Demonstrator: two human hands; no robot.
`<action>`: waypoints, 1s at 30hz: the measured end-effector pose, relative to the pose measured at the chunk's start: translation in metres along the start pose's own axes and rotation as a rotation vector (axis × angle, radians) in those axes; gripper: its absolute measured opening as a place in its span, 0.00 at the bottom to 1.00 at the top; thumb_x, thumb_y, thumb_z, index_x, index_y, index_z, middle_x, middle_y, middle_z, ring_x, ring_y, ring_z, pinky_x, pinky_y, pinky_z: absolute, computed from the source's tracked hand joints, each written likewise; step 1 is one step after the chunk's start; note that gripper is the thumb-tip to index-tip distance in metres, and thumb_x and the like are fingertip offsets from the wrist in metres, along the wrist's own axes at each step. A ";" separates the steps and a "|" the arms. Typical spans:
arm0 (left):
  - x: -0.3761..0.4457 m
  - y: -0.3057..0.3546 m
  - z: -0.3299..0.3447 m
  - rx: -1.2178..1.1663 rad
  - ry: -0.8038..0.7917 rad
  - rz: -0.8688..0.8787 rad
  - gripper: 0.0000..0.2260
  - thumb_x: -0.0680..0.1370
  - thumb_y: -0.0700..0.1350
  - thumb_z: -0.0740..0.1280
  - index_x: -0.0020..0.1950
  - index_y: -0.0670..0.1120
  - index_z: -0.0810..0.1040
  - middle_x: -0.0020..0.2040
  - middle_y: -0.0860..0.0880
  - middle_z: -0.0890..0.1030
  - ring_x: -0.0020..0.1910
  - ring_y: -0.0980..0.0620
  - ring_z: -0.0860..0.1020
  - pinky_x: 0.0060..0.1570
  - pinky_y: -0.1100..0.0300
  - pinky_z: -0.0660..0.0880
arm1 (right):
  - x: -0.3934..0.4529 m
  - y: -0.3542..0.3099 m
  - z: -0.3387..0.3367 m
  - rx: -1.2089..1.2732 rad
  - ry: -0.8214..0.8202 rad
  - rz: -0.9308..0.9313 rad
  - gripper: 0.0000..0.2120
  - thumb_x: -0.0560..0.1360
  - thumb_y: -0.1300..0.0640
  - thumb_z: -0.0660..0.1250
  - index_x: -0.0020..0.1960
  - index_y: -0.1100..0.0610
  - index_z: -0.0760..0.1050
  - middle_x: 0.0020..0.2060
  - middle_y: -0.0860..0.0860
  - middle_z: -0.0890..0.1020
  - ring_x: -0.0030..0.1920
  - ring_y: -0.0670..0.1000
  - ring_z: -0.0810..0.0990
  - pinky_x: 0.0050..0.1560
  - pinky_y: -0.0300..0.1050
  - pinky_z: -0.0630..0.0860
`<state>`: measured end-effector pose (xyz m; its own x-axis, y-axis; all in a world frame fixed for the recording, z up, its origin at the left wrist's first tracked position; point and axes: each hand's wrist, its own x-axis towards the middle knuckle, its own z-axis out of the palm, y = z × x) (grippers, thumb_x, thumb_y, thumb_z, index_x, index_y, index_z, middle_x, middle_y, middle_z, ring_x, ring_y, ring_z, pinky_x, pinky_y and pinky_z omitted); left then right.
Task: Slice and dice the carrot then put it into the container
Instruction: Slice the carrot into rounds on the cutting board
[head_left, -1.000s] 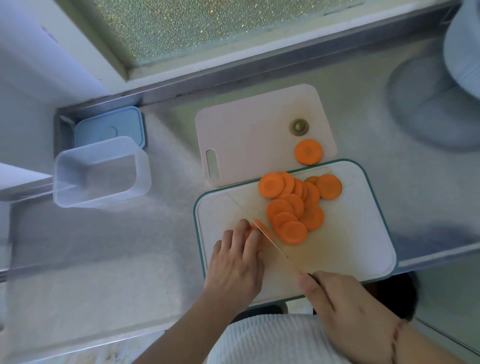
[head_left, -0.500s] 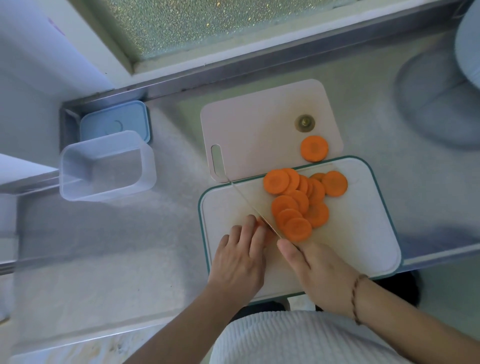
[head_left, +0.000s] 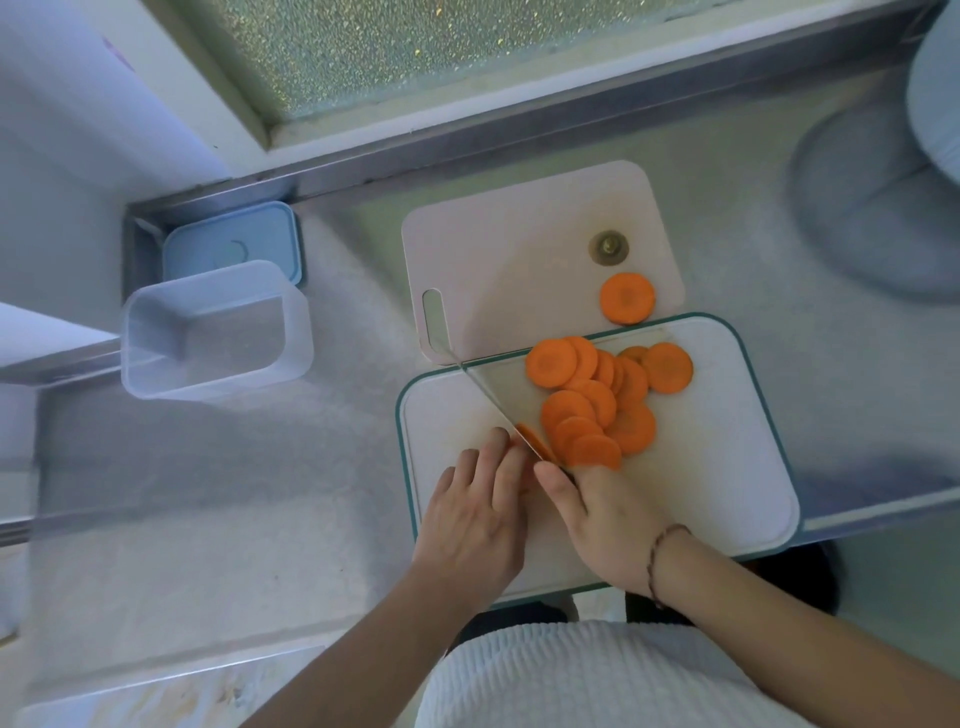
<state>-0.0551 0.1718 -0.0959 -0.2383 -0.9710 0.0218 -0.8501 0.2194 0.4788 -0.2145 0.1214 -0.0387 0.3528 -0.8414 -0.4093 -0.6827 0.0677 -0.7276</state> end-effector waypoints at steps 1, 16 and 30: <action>0.000 0.000 -0.001 0.002 0.010 -0.007 0.20 0.79 0.43 0.65 0.71 0.43 0.67 0.68 0.42 0.72 0.51 0.43 0.76 0.47 0.47 0.78 | -0.001 -0.002 -0.001 0.029 -0.003 -0.006 0.26 0.77 0.39 0.50 0.61 0.55 0.74 0.49 0.48 0.83 0.49 0.46 0.80 0.50 0.34 0.74; -0.001 0.002 -0.004 -0.034 0.035 -0.009 0.16 0.82 0.45 0.58 0.70 0.44 0.67 0.69 0.42 0.73 0.53 0.41 0.77 0.48 0.46 0.78 | -0.060 -0.009 -0.033 0.092 -0.071 0.097 0.36 0.67 0.22 0.42 0.30 0.53 0.67 0.28 0.44 0.77 0.31 0.46 0.75 0.36 0.41 0.70; -0.004 0.003 -0.001 0.021 -0.007 -0.001 0.20 0.78 0.41 0.66 0.69 0.43 0.67 0.67 0.41 0.74 0.52 0.42 0.77 0.46 0.47 0.78 | -0.057 -0.004 -0.021 0.037 -0.105 0.154 0.39 0.67 0.24 0.39 0.34 0.56 0.72 0.28 0.52 0.78 0.34 0.49 0.78 0.41 0.46 0.74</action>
<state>-0.0564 0.1763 -0.0939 -0.2411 -0.9704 0.0151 -0.8600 0.2208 0.4601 -0.2456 0.1579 -0.0012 0.3127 -0.7590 -0.5711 -0.7102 0.2125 -0.6712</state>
